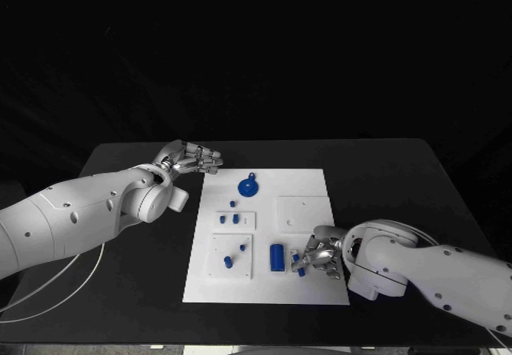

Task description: Assemble the parts on the task board

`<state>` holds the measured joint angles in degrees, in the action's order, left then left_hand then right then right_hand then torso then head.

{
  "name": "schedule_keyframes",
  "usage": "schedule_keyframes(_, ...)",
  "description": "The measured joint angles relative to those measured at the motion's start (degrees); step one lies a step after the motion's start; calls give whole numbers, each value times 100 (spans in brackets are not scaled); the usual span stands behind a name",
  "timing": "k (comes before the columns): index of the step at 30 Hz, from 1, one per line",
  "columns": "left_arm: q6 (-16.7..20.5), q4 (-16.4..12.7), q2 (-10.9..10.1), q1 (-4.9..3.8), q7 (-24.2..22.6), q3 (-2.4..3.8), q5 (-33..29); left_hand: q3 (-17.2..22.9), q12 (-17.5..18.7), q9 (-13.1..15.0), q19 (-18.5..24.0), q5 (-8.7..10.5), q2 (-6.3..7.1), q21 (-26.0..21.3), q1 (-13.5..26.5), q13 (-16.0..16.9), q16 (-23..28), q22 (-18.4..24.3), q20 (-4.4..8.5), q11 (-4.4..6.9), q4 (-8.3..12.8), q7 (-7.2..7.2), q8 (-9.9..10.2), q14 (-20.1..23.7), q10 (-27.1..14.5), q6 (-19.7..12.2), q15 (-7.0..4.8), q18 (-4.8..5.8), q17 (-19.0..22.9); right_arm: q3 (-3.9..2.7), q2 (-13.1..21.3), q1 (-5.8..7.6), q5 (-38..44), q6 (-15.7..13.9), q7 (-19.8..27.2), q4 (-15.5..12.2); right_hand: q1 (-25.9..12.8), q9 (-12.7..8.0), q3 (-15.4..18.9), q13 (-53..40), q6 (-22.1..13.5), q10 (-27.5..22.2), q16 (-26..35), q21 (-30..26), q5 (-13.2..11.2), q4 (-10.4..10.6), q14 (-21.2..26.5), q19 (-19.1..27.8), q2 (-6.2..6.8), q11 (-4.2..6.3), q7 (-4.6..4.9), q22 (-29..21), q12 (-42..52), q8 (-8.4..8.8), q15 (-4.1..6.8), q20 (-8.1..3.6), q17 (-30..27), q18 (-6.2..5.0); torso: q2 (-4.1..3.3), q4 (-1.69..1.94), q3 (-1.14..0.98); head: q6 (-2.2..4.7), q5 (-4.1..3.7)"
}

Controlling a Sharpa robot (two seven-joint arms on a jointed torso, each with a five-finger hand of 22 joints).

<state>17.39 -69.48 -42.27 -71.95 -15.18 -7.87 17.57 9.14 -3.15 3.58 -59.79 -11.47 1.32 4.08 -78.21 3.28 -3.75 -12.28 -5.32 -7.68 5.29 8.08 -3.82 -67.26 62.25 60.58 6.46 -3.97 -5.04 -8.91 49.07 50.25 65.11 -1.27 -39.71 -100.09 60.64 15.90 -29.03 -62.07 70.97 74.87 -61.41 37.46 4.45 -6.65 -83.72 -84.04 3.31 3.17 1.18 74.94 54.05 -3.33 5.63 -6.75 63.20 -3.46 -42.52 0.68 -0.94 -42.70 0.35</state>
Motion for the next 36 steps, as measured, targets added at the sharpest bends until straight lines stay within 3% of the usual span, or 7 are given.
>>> schedule_keyframes(22,-21,-2,-14,0,11,-1,-1,-17,0,0,-13,0,0,0,0,0,0,50,-13,0,-17,0,0,0,0,0,0,0,1,7,-63,-1,133,-159,-16,22,-24,-34,7,-1,20,10,0,0,-2,7,0,0,-24,-10,-15,-1,0,-31,0,0,-9,0,2,-1,0,-10,54)
schedule_keyframes(31,-26,-2,-14,0,17,-1,-1,-17,0,0,-21,0,0,0,0,0,0,63,-21,0,-48,-15,0,0,0,-15,0,0,1,7,-76,-1,157,-187,-16,34,-42,-61,81,7,30,11,0,0,5,131,0,0,-6,-10,-12,-2,-23,-31,0,0,-13,0,2,-4,0,-1,56)
schedule_keyframes(36,-28,-1,-13,0,20,-2,-1,-17,0,0,-21,0,0,0,0,0,0,62,-21,0,-48,-15,0,0,0,-15,0,0,-3,7,-82,0,159,-186,-16,41,-104,-102,239,21,64,31,0,0,88,305,0,0,102,10,-26,-2,-46,-32,0,0,-24,0,2,-5,-1,0,53)
